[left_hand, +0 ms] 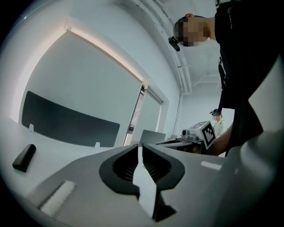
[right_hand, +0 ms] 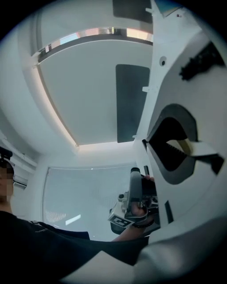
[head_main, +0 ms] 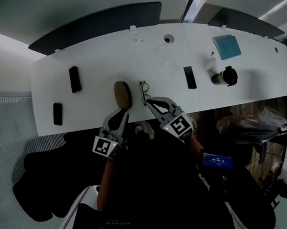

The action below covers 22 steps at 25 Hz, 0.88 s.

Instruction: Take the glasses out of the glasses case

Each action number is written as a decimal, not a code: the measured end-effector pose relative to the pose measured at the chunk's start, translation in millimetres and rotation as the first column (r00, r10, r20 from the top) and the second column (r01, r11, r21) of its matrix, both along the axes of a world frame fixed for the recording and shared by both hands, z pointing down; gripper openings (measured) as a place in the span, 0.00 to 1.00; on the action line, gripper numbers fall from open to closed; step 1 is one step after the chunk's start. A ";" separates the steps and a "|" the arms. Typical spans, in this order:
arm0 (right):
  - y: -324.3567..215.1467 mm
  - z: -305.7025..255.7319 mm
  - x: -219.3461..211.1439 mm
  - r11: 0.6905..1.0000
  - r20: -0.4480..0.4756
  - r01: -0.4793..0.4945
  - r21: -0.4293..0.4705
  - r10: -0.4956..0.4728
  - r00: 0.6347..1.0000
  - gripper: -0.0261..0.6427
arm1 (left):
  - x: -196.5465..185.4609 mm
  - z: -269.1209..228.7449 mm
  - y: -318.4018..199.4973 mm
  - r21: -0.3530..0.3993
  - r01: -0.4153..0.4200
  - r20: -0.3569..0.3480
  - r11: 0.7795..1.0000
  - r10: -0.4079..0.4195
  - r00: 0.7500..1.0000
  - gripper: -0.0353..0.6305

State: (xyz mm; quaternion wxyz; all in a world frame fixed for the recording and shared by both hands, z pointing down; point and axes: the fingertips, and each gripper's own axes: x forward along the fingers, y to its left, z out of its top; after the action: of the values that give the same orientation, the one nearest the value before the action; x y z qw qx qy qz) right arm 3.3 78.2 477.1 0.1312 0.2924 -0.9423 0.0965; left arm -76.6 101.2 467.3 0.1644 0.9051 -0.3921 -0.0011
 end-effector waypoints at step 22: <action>139.3 10.4 36.8 0.981 -0.043 -0.187 -0.054 0.185 0.982 0.05 | -7.4 -29.9 114.7 0.084 0.087 -0.068 0.993 -0.081 0.994 0.07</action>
State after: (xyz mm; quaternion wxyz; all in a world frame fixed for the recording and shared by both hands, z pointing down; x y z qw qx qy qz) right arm 40.1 217.5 487.5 0.1480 0.3770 -0.9050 0.1301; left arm -84.0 215.8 437.4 0.1371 0.8936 -0.4240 -0.0542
